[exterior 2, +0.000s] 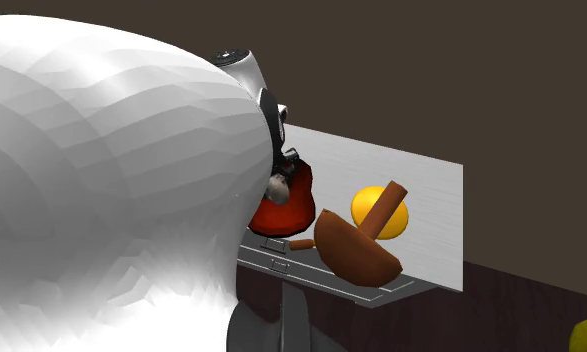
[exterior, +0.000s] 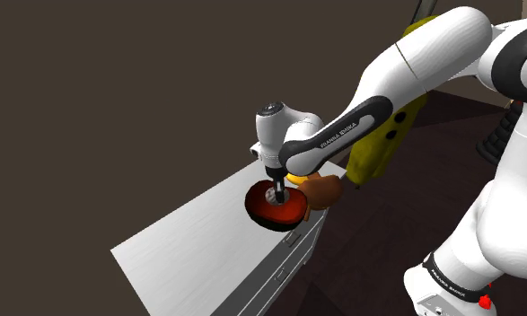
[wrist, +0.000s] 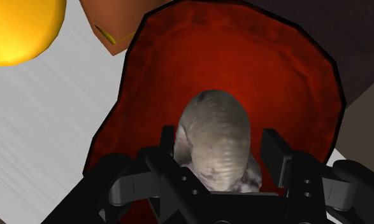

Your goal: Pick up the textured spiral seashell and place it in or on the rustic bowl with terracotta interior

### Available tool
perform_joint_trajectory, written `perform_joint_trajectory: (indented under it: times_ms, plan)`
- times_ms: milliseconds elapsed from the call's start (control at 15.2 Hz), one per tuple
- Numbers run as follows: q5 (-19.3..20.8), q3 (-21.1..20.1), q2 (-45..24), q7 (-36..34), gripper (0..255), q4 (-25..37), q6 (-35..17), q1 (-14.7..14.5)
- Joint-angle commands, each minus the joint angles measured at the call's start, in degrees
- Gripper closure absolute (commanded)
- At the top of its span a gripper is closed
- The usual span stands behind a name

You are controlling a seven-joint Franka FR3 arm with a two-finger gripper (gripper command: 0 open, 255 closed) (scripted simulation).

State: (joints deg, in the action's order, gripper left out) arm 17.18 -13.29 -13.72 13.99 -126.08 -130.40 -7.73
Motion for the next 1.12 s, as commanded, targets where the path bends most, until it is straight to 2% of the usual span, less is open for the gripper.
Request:
perform_joint_trajectory:
  times_ms: [0,66,396,660,1056]
  plan:
    - [0.01,0.0,0.0,-0.01,255,0.0,-0.02,0.0]
    - [0.01,0.0,0.0,-0.01,0,0.0,-0.02,0.0]
    - [0.01,0.0,0.0,-0.01,0,0.0,-0.02,0.0]
    - [-2.58,-1.09,3.95,1.65,0,2.92,6.61,-0.26]
    - [-2.58,-1.08,3.95,1.65,0,2.92,6.61,-0.27]
